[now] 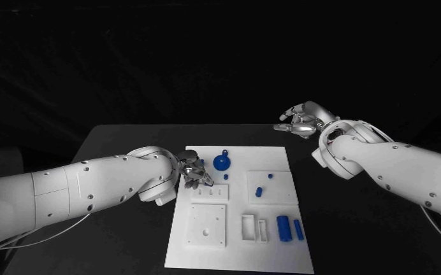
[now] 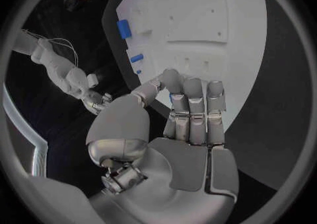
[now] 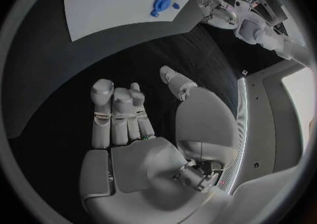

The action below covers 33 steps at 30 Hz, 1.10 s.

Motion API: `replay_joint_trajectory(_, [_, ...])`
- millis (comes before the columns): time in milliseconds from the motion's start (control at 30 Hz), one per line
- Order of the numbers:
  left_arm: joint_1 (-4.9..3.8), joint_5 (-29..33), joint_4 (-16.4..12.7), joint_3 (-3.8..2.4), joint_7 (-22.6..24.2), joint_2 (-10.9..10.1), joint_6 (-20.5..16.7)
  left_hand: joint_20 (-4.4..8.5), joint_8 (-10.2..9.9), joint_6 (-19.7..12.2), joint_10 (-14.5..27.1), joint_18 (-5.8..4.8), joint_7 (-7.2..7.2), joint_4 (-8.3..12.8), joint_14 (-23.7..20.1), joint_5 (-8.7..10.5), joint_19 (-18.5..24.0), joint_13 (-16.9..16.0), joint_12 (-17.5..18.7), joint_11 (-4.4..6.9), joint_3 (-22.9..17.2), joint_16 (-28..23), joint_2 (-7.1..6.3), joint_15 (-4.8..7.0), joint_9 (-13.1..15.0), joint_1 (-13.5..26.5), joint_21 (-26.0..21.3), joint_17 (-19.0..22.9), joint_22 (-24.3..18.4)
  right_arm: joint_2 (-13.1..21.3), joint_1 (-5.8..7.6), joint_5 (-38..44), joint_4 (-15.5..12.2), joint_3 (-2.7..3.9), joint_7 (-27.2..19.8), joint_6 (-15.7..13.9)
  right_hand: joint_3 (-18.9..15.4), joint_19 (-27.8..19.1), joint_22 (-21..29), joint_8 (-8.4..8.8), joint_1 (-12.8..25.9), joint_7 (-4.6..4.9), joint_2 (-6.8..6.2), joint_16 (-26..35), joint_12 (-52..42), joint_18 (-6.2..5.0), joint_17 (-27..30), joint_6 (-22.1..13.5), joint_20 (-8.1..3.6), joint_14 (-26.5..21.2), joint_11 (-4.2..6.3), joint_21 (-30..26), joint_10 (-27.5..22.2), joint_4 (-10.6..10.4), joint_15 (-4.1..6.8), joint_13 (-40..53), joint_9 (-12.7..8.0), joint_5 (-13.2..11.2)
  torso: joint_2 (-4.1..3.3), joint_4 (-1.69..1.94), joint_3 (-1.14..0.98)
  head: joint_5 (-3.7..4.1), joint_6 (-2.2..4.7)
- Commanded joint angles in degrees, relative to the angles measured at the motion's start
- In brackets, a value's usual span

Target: Assemble the parts on the task board

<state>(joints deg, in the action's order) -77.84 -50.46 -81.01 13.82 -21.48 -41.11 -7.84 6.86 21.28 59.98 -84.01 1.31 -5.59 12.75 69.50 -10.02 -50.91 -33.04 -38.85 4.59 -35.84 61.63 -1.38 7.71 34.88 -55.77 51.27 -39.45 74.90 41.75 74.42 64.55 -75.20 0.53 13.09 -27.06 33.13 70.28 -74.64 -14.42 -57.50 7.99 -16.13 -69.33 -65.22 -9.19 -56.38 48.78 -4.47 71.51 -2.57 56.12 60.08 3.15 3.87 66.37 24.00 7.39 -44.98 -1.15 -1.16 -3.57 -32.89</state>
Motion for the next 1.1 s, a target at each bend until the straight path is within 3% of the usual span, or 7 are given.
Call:
replay_joint_trajectory(33, [0.42,-1.7,0.1,-0.06,-0.8,0.3,-0.1,6.30,-0.4,5.1,0.5,-0.20,4.46,0.1,0.0,-0.71,-0.5,-0.7,-1.2,0.59,-0.1,0.8,0.22,0.63,8.1,0.5,0.6,-0.1,1.1,-0.3,0.40,-4.0,0.4,0.08,-0.1,-0.8,0.0,-0.1,0.0,-0.27,0.1,1.03,-0.11,0.3,-0.3,-5.81,0.1,-0.8,0.43,-0.2,0.08,-0.3,-0.2,-0.3,-0.02,-0.1,0.1,0.2,0.04,0.23,0.02,0.10,-0.66])
replay_joint_trajectory(200, [0.53,-4.4,0.7,-0.04,-0.2,0.9,-0.6,6.90,-0.9,6.0,0.8,-0.19,4.80,0.1,0.3,-2.04,-0.8,-2.0,-3.8,0.95,-0.1,2.6,0.10,1.40,9.0,1.0,2.0,-0.3,1.1,-0.8,0.84,-4.0,1.1,0.11,0.0,-0.8,-0.2,-0.1,0.0,-0.29,0.0,1.03,-0.18,0.3,-0.4,-5.81,0.1,-0.9,0.45,-0.2,0.08,-0.4,-0.3,-0.5,-0.02,-0.2,0.1,0.7,0.08,0.12,0.04,-0.11,-1.35])
replay_joint_trajectory(333, [1.15,-5.4,1.2,-0.04,-0.1,1.5,-1.6,7.20,-1.1,6.6,1.0,-0.17,5.01,0.2,0.3,-3.39,-1.0,-2.6,-5.0,1.15,-0.1,3.5,-0.26,1.78,9.4,1.2,2.6,-0.3,1.0,-1.1,0.96,-4.0,1.3,0.12,0.0,-0.9,-0.3,-0.1,-0.1,-0.31,-0.1,1.04,-0.20,0.3,-0.5,-5.81,0.1,-0.9,0.47,-0.3,0.07,-0.4,-0.4,-0.7,-0.03,-0.4,0.1,1.3,-0.04,0.07,-0.06,-0.14,-1.59])
replay_joint_trajectory(500, [1.93,-5.4,2.2,-0.05,0.1,2.3,-1.9,7.50,-1.5,7.0,1.3,-0.19,5.15,0.3,0.3,-4.92,-1.1,-3.2,-6.4,1.32,-0.2,4.4,-0.38,2.11,9.7,1.4,3.2,-0.2,1.0,-1.4,1.01,-4.0,1.5,0.12,0.2,-0.8,-0.4,-0.2,-0.2,-0.34,-0.2,1.04,-0.21,0.3,-0.6,-5.81,0.1,-1.0,0.48,-0.3,0.07,-0.4,-0.5,-0.8,-0.03,-0.5,0.1,1.7,-0.04,0.05,0.05,-0.05,-2.08])
replay_joint_trajectory(833, [2.83,-5.4,3.1,-0.05,0.1,3.0,-2.5,7.70,-1.6,8.1,1.7,-0.26,5.43,0.5,0.1,-5.78,-0.9,-3.4,-7.3,1.57,-0.2,5.1,-0.70,2.26,10.1,1.8,3.7,0.0,0.9,-1.6,1.10,-4.0,1.6,0.12,0.3,-0.8,-0.6,-0.2,-0.2,-0.37,-0.3,1.05,-0.21,0.3,-0.7,-5.81,0.1,-1.0,0.49,-0.3,0.05,-0.5,-0.6,-1.0,-0.05,-0.7,0.1,2.4,0.01,0.08,-0.06,0.18,-2.56])
replay_joint_trajectory(1100, [3.15,-5.4,3.3,-0.05,0.1,3.3,-2.5,7.88,-1.9,8.6,1.7,-0.27,5.58,0.6,0.2,-6.51,-1.0,-3.6,-8.1,1.73,-0.1,5.8,-0.62,2.46,10.3,2.1,4.1,0.0,0.8,-1.7,1.12,-4.0,1.6,0.12,0.4,-0.6,-0.8,-0.2,-0.3,-0.40,-0.5,1.07,-0.20,0.3,-0.9,-5.81,0.1,-1.0,0.51,-0.3,0.04,-0.5,-0.7,-1.1,-0.06,-0.9,0.2,3.0,0.06,0.12,-0.01,0.20,-2.69])
